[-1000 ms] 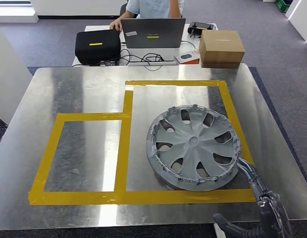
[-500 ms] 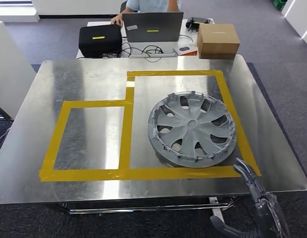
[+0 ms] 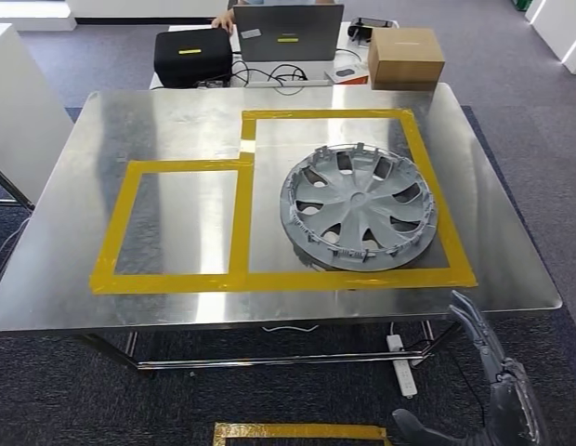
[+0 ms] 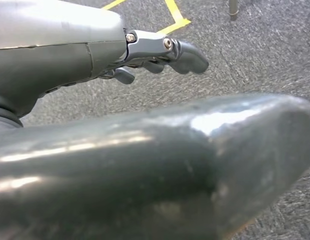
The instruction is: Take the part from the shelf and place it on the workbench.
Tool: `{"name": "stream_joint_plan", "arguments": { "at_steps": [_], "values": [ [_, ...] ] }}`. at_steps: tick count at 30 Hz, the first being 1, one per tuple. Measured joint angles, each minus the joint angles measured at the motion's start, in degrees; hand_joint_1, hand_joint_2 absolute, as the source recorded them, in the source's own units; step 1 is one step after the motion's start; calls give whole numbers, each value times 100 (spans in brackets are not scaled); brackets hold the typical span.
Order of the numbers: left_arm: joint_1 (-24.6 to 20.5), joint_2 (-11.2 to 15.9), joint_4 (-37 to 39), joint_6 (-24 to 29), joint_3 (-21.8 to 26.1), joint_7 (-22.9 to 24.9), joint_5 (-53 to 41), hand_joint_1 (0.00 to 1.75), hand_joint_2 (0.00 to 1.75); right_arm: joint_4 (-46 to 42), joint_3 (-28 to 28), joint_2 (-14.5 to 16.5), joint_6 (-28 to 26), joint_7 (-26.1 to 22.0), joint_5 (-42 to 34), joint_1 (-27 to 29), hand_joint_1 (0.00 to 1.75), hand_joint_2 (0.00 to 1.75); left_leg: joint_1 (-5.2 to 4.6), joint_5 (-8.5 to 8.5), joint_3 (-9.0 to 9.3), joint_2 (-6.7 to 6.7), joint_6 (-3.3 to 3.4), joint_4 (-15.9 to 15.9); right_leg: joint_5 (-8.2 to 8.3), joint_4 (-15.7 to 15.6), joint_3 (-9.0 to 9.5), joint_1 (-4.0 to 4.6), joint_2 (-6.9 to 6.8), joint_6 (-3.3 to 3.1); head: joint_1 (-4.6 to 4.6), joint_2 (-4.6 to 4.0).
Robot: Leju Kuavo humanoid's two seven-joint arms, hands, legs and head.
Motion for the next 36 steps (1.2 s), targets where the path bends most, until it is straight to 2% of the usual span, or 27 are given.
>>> {"name": "stream_joint_plan", "arguments": {
  "at_steps": [2,3,4,6,7,8,9,11,13,14,15,17,18,19,20,21,22,23,24,25,27,29,30,32,33,34,36],
  "values": [
    [11,-13,0,-20,2,-4,0,0,0,-73,75,3,-180,-76,-24,-4,0,0,-2,47,-105,14,119,10,11,28,-70,-14,2,59,3,0],
    [20,-21,-2,-38,3,-5,0,0,0,-106,119,5,-309,-90,-11,1,0,0,-1,101,-162,24,176,14,-135,130,-126,-21,3,84,6,0],
    [27,-29,-3,-58,4,-7,0,0,0,-134,161,6,-455,-90,6,-1,0,0,0,168,-234,31,224,11,-386,350,-206,-25,4,103,10,0],
    [32,-56,-11,-99,5,-9,0,0,0,-171,235,7,-740,-71,-1,-6,0,0,-20,314,-408,22,269,14,-985,1063,-385,-21,2,121,18,0],
    [35,-76,-22,-118,6,-9,0,0,0,-179,269,7,-858,-61,-36,-6,0,0,-36,394,-510,8,277,18,-1148,1414,-434,-15,2,116,21,0],
    [36,-102,-41,-130,10,-8,1,0,0,-181,303,7,-981,-50,-97,-2,0,0,-53,479,-620,-14,282,24,-1156,1633,-412,-6,3,100,21,0],
    [35,-133,-66,-136,21,-6,1,0,0,-181,332,8,-1114,-41,-173,5,0,0,-72,565,-730,-44,282,29,-1036,1677,-303,8,10,70,21,0],
    [23,-206,-123,-126,64,7,2,0,0,-181,373,9,-1383,-27,-336,22,0,0,-103,736,-928,-130,274,40,-711,1180,224,46,112,-34,20,0],
    [4,-280,-175,-113,105,21,2,0,0,-185,395,9,-1529,-27,-418,41,0,0,-139,891,-1059,-222,251,49,-776,256,908,75,310,-133,15,0],
    [-3,-317,-216,-117,127,25,3,0,0,-190,409,8,-1572,-29,-421,66,0,0,-146,972,-1093,-272,232,42,-875,-78,1115,85,366,-153,15,-2],
    [-5,-363,-273,-133,156,29,3,0,0,-196,427,4,-1620,-29,-409,96,0,0,-149,1050,-1121,-326,204,29,-940,-265,1205,98,358,-161,18,-2],
    [16,-465,-437,-193,254,34,3,0,0,-199,489,-16,-1760,-12,-370,137,0,0,-129,1131,-1178,-398,141,16,-857,-301,1129,98,228,-198,34,-2],
    [30,-518,-513,-225,303,41,2,0,0,-198,525,-32,-1823,3,-353,138,0,0,-120,1003,-1228,-355,106,94,-790,-299,1068,92,162,-237,28,-1],
    [37,-562,-584,-247,346,47,3,0,0,-196,561,-45,-1875,19,-344,141,0,0,-109,750,-1297,-278,67,279,-713,-305,992,76,92,-270,16,-2],
    [33,-610,-631,-260,373,54,3,0,0,-196,591,-57,-1902,35,-339,142,0,0,-89,396,-1376,-174,26,585,-639,-304,903,72,20,-292,1,-2],
    [18,-639,-674,-267,392,62,2,0,0,-194,619,-63,-1918,48,-341,145,0,0,-66,59,-1457,-102,-22,973,-562,-299,807,71,-51,-302,-12,-2],
    [-3,-669,-702,-265,406,67,3,0,0,-192,641,-67,-1924,56,-348,140,0,0,-38,-158,-1511,-67,-66,1360,-487,-289,707,70,-128,-297,-17,-2],
    [-19,-694,-721,-261,418,76,2,0,0,-190,657,-69,-1927,63,-356,129,0,0,-10,-213,-1516,-51,-104,1654,-416,-270,612,68,-205,-287,-16,-2],
    [-31,-713,-743,-256,431,85,2,0,0,-187,670,-69,-1928,64,-362,124,0,0,17,-121,-1447,-41,-137,1794,-351,-240,510,63,-280,-271,-17,-2],
    [-36,-737,-774,-254,447,96,2,0,0,-186,680,-70,-1930,64,-366,127,0,0,40,52,-1287,-14,-165,1746,-294,-199,408,55,-351,-249,-17,-2],
    [-41,-796,-857,-272,474,111,2,0,0,-188,700,-70,-1931,62,-369,142,0,0,71,260,-678,212,-208,1131,-209,-84,222,48,-484,-185,-22,-1],
    [-68,-860,-947,-307,491,116,2,0,0,-198,710,-81,-1934,50,-371,156,0,0,56,107,-127,451,-160,362,-147,36,97,56,-626,-107,-21,-1],
    [-80,-893,-985,-325,498,116,2,0,0,-202,714,-90,-1936,44,-376,156,0,0,41,20,-22,479,-104,148,-110,73,55,58,-704,-73,-19,-1],
    [-61,-942,-1042,-348,528,117,3,0,0,-203,725,-114,-1937,35,-386,138,0,0,20,11,-130,355,47,64,-52,107,-4,31,-792,8,-12,0],
    [-36,-963,-1061,-354,546,121,2,0,0,-202,731,-126,-1937,33,-389,140,0,0,14,68,-208,295,110,75,-135,156,-41,12,-694,47,-9,0],
    [-19,-979,-1084,-357,562,126,2,0,0,-202,737,-140,-1937,29,-388,156,0,0,13,137,-287,244,166,74,-327,291,-90,-2,-530,82,-9,0],
    [-32,-1011,-1134,-361,575,133,2,0,0,-201,753,-162,-1937,24,-385,184,0,0,-1,292,-470,119,233,73,-942,868,-232,-6,-155,109,2,0]
  ]
}}
